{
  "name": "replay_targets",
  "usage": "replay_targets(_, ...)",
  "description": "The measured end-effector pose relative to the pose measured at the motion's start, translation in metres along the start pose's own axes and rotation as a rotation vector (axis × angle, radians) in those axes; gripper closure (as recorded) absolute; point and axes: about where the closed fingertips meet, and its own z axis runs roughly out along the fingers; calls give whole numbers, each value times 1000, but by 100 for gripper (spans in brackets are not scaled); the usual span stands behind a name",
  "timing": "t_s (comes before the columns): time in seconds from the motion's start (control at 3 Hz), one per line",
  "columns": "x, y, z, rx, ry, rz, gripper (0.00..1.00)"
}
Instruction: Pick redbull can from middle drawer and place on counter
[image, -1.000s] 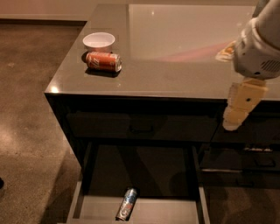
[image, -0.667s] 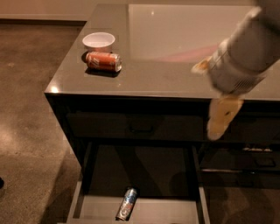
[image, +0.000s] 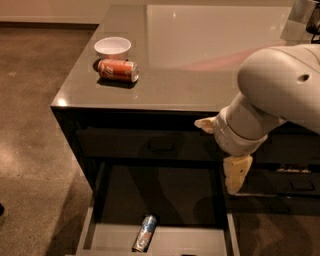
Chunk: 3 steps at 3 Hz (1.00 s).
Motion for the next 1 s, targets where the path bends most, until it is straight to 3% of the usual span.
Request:
replay_targets(0.33,-2,-2,1,-4,0,-11,0)
replay_targets(0.67,-35,-13,62,-56,-53,-239,0)
replay_targets(1.0,-65,-1,140,-87,-82,-496,0)
